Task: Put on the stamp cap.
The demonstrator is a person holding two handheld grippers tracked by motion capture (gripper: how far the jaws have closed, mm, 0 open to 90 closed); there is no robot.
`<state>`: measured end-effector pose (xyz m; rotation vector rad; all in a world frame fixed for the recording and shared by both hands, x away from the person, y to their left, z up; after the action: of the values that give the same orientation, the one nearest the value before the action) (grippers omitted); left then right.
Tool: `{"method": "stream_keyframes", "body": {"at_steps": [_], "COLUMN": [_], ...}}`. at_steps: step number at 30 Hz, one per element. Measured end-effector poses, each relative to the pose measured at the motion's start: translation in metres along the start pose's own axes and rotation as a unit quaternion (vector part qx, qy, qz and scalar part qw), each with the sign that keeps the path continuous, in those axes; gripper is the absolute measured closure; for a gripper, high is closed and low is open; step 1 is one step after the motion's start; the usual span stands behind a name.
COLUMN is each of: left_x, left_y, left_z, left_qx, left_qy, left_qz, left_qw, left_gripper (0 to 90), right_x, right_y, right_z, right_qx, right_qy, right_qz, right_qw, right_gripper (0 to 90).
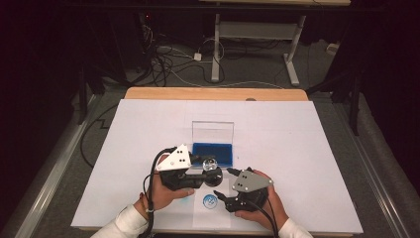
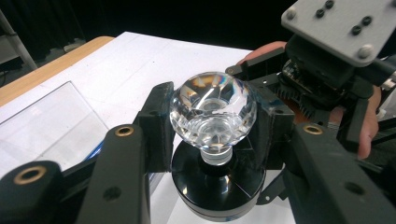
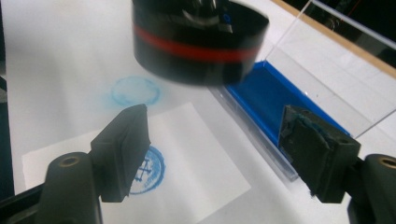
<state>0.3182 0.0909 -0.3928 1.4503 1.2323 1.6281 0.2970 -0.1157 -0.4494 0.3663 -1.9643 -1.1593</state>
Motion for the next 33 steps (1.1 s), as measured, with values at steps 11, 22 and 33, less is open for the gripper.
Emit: {"method": "stream_keyframes", "body": {"at_steps": [11,22,33], "left_x": [0.005,0.018,0.034], "left_y": [-0.001,-0.004,-0.005], "left_z": [0.001,0.005,0.012], "left_qx": [-0.006,-0.011,-0.014], "left_qy": [0.008,0.033,0.064], "left_qz": [0.008,0.012,0.011], "left_qw": [0.9999,0.9993,0.9978], "left_gripper": [54.3,54.3,54.3], "right_x": [0.008,0.031,0.052], "right_y": [-0.002,-0.009,-0.027], "right_z": [-0.009,-0.026,-0.047], "right_qx": [0.008,-0.001,-0.006], "right_qy": [-0.03,-0.07,-0.113], "right_qz": [-0.006,-0.027,-0.025], "right_qw": [0.9995,0.9972,0.9933], "right_gripper": [24.2,25.2,25.5]}}
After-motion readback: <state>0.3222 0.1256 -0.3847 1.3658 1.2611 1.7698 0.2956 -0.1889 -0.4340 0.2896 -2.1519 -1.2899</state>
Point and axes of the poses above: each handheld gripper's, and its own axes: x roughly backward along the jaws, y roughly out of its top, z roughly to its left, the point moved 2 cm from there along -x, roughly forward along the jaws, and after that the axes turned 7 degrees about -y, right-handed, at the moved point
